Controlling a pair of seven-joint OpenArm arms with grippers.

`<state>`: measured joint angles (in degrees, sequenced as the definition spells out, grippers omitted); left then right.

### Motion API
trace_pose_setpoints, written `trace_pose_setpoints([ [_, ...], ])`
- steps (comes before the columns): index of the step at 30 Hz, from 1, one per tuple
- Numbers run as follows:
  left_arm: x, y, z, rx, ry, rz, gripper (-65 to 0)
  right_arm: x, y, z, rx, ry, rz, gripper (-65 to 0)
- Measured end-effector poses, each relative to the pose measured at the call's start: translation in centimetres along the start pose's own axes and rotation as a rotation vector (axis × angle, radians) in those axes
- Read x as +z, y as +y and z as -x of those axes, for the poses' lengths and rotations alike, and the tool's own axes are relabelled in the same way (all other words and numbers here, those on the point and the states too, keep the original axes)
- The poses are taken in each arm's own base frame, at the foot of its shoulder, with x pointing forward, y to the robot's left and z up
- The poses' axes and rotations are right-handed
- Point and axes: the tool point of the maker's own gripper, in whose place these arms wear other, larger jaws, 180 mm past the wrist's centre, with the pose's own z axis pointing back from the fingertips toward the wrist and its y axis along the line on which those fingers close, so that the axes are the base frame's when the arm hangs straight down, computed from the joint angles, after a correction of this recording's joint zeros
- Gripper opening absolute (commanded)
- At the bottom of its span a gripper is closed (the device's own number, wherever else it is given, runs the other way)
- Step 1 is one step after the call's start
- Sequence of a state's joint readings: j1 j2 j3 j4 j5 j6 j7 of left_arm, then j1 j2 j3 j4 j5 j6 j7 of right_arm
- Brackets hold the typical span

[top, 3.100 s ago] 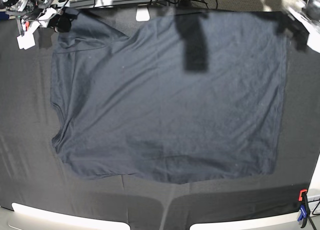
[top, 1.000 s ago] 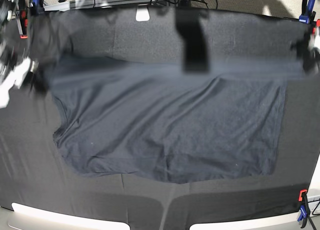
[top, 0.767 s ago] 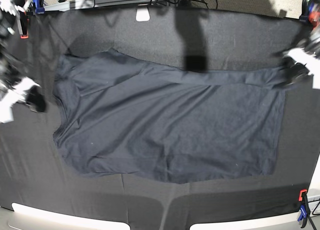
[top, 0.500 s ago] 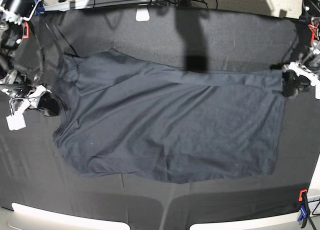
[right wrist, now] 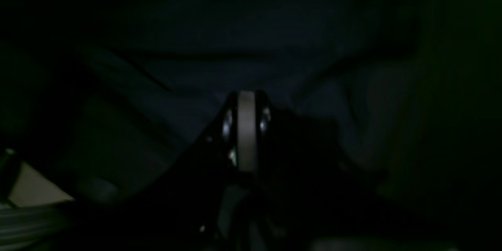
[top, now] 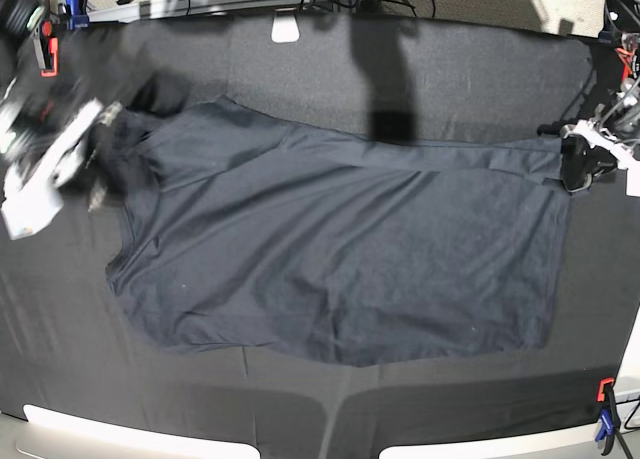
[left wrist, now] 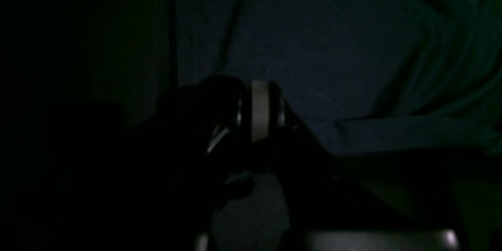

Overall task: Layout the t-shirt on the table in an organized manner, then fold the t-shirt properly
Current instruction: 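Lift the held edge with both grippers and fold it over the shirt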

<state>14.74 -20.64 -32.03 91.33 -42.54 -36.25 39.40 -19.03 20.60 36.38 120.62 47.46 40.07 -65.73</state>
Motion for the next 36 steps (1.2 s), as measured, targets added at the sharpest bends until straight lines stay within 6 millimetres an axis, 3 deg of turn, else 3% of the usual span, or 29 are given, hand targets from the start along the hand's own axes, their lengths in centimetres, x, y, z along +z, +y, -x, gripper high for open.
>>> trace_pose_setpoints([
  [2, 0.0, 0.0, 0.0, 0.0, 0.0, 0.0, -65.0, -0.6, -1.3, 0.8, -0.029, 0.013, 0.044, -40.1],
  [4, 0.0, 0.0, 0.0, 0.0, 0.0, 0.0, -65.0, -1.2, -2.1, -0.2, -0.085, -0.1, 0.037, -33.2],
  [6, 0.0, 0.0, 0.0, 0.0, 0.0, 0.0, -65.0, -2.1, -3.3, 0.1, -0.183, -0.149, 0.035, -33.2],
  [8, 0.0, 0.0, 0.0, 0.0, -0.001, 0.0, -65.0, -3.6, -5.1, 2.5, -0.278, -0.062, 0.055, -33.3],
  [10, 0.0, 0.0, 0.0, 0.0, -0.001, 0.0, -65.0, -5.1, -5.7, 3.8, -0.365, -0.015, 0.015, -33.3],
  [16, 0.0, 0.0, 0.0, 0.0, 0.0, 0.0, -65.0, -7.9, -5.5, 5.0, -0.491, 0.045, -0.081, -33.4],
  [21, 0.0, 0.0, 0.0, 0.0, 0.0, 0.0, -65.0, -9.5, -3.6, 8.8, -0.475, 0.212, -0.102, -33.4],
  [24, 0.0, 0.0, 0.0, 0.0, 0.0, 0.0, -65.0, -10.0, -3.2, 9.3, -0.464, 0.255, -0.091, -33.4],
  [32, 0.0, 0.0, 0.0, 0.0, 0.0, 0.0, -65.0, -10.7, -3.4, 8.6, -0.467, 0.21, -0.067, -45.9],
  [36, 0.0, 0.0, 0.0, 0.0, 0.0, 0.0, -65.0, -11.2, -2.5, 8.5, -0.485, 0.197, -0.084, -64.8],
])
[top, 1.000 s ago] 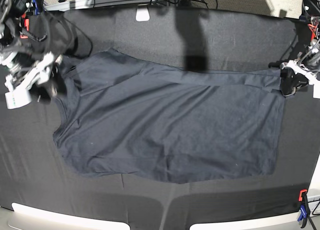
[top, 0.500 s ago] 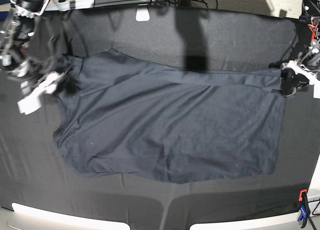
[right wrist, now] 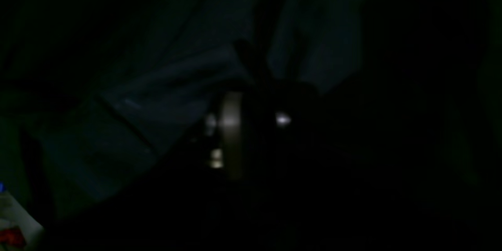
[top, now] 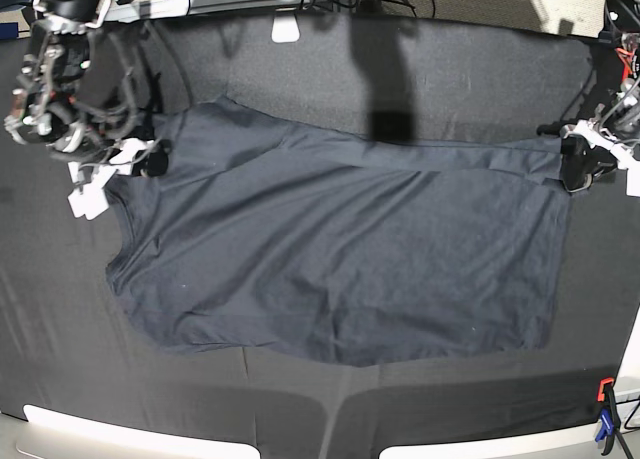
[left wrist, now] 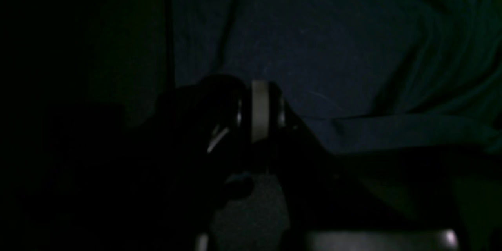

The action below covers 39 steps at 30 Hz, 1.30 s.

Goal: Layout the t-shirt on the table in an organized manner, then fold the t-shirt properly

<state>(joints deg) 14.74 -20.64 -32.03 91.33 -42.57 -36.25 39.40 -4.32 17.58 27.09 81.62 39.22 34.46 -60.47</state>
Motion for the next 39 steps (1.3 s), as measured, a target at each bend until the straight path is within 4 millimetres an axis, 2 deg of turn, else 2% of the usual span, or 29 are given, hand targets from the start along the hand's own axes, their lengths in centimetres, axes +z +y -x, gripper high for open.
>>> trace_pose_setpoints([
  [6, 0.0, 0.0, 0.0, 0.0, 0.0, 0.0, -65.0, 0.1, 1.5, -1.9, 0.003, -0.106, -0.068, -65.0],
  [14, 0.0, 0.0, 0.3, 0.0, 0.016, 0.0, -65.0, 3.0, 4.5, -6.2, 0.08, -0.252, -0.139, -65.0],
  [17, 0.0, 0.0, 0.3, 0.0, 0.017, 0.0, -65.0, 3.2, 4.8, -7.4, 0.097, -0.275, -0.14, -65.0],
  [21, 0.0, 0.0, 0.3, 0.0, 0.017, 0.0, -65.0, 3.6, 5.2, -10.0, 0.127, -0.328, -0.138, -65.0],
  [24, 0.0, 0.0, 0.3, 0.0, 0.016, 0.0, -65.0, 3.7, 4.2, -11.7, 0.176, -0.35, -0.052, -65.0],
  [27, 0.0, 0.0, -0.3, -0.002, -0.02, -0.002, -65.0, 3.8, 4.1, -13.2, 0.209, -0.384, -0.02, -65.0],
  [31, 0.0, 0.0, -1.1, -0.001, -0.059, 0.0, -65.0, 3.3, 5.1, -14.8, 0.276, -0.415, -0.001, -65.0],
  [36, 0.0, 0.4, -1.2, -0.032, -0.066, -0.022, -65.0, 1.6, 6.3, -15.9, 0.38, -0.395, 0.067, -65.0],
  [39, 0.1, 0.9, -1.8, -0.08, -0.097, -0.052, -65.0, 0.4, 6.3, -16.4, 0.396, -0.387, 0.096, -65.0],
])
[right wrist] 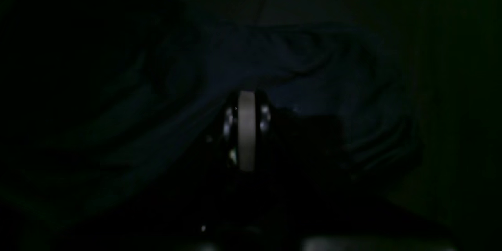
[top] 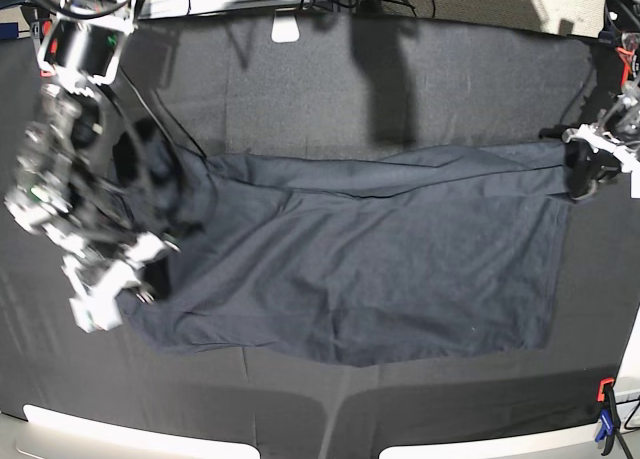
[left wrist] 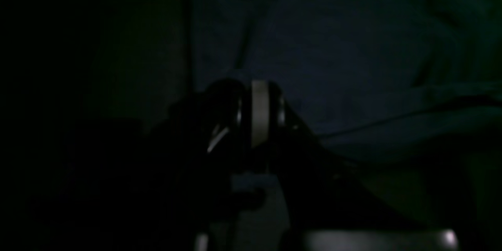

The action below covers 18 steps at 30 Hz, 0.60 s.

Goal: Layout the t-shirt on the table in an organized manner, then fold the t-shirt properly

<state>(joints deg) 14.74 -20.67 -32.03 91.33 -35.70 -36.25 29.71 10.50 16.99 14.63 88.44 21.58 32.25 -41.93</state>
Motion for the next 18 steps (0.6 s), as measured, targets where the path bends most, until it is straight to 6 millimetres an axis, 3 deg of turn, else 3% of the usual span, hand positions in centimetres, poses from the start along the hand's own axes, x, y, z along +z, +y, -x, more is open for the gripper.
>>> trace_pose_setpoints([
  [9, -0.1, 0.3, -1.1, -0.04, -0.052, -0.016, -65.0, -4.4, -1.1, 0.4, -0.08, 0.039, -0.017, -65.0],
  [18, -0.3, 0.4, -2.1, -0.07, -0.092, -0.025, -65.0, -5.1, -1.8, 1.0, -0.099, 0.069, -0.007, -65.0],
])
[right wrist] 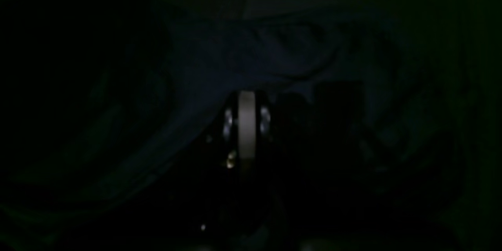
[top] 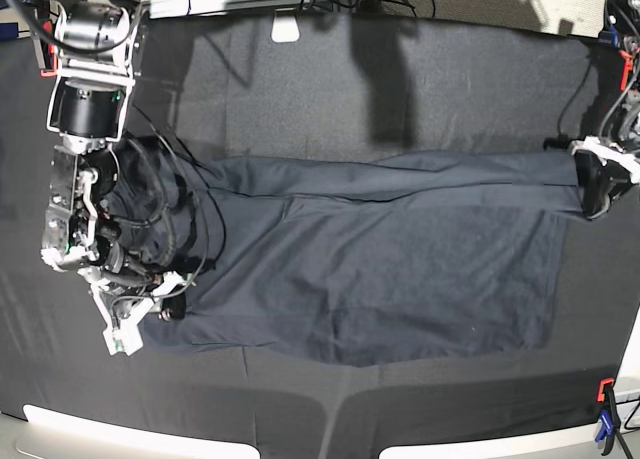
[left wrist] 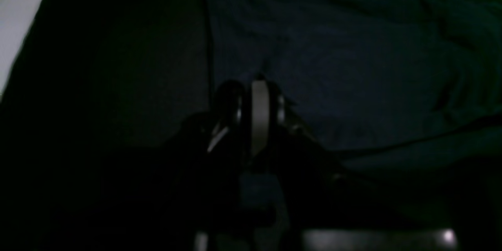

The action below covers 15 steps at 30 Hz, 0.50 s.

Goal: Layout the t-shirt on the table in an organized manner, then fold the t-shirt properly

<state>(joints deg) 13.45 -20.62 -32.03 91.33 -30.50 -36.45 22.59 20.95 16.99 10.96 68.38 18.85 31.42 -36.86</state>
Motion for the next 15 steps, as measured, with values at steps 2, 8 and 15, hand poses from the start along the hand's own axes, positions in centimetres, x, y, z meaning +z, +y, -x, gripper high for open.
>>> trace_pose_setpoints([
  [2, -0.3, 0.2, -0.3, -0.022, -0.001, -0.007, -65.0, 0.0, 0.0, 0.0, 0.0, -0.001, 0.0, -65.0],
  [8, -2.6, 1.7, 0.7, 0.063, 0.007, -0.022, -65.0, 0.0, 0.0, -0.1, -0.001, -0.002, -0.001, -65.0],
  [15, -5.5, 2.1, 4.4, 0.121, 0.114, -0.013, -65.0, 0.0, 0.0, 0.0, 0.0, 0.0, 0.001, -65.0],
])
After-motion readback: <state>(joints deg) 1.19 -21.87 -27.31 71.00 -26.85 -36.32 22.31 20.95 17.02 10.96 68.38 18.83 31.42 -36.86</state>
